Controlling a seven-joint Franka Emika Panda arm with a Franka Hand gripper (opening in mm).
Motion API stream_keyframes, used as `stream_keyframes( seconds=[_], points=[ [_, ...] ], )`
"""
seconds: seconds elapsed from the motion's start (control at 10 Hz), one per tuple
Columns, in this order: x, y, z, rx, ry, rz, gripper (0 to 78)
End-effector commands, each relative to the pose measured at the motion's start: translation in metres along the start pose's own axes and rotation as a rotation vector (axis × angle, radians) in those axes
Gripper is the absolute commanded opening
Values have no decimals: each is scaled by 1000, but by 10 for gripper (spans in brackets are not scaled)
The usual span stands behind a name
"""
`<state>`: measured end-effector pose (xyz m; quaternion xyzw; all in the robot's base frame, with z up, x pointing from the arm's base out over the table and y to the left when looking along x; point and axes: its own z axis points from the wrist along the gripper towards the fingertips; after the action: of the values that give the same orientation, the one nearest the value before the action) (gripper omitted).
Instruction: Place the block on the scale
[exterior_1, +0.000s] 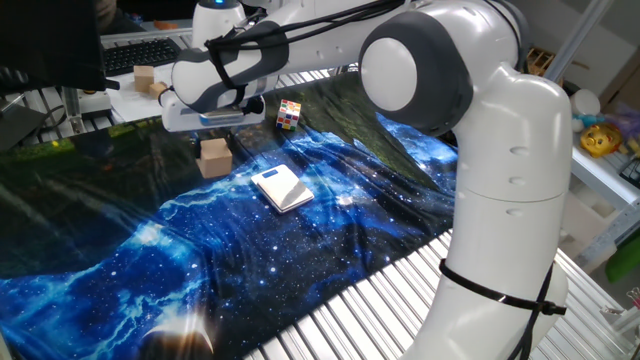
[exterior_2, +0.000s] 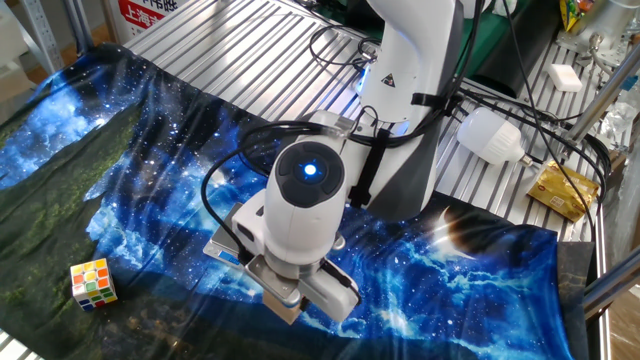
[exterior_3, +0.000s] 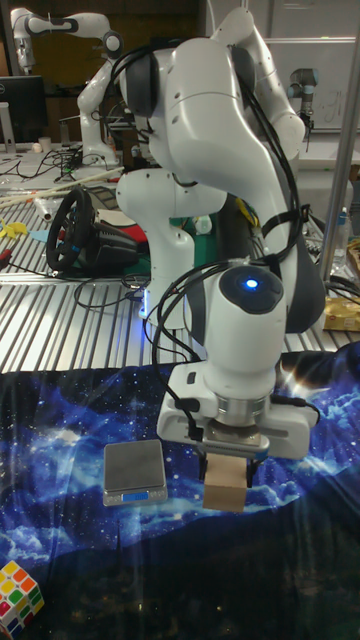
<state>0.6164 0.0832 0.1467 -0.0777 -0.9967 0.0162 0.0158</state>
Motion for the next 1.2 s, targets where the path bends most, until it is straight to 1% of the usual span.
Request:
stream_keyframes(
  seconds=[0.1, 0.3, 0.4, 0.9, 1.1, 1.2],
  points=[
    [-1, 0, -2, 3, 0, 27, 12],
    [-1, 0, -3, 1, 28, 1, 12],
    [0, 0, -3, 1, 31, -5, 12],
    [9, -2, -2, -2, 19, -15, 12],
    [18, -14, -4, -4, 21, -21, 12],
    [19, -17, -4, -4, 21, -25, 12]
  ],
)
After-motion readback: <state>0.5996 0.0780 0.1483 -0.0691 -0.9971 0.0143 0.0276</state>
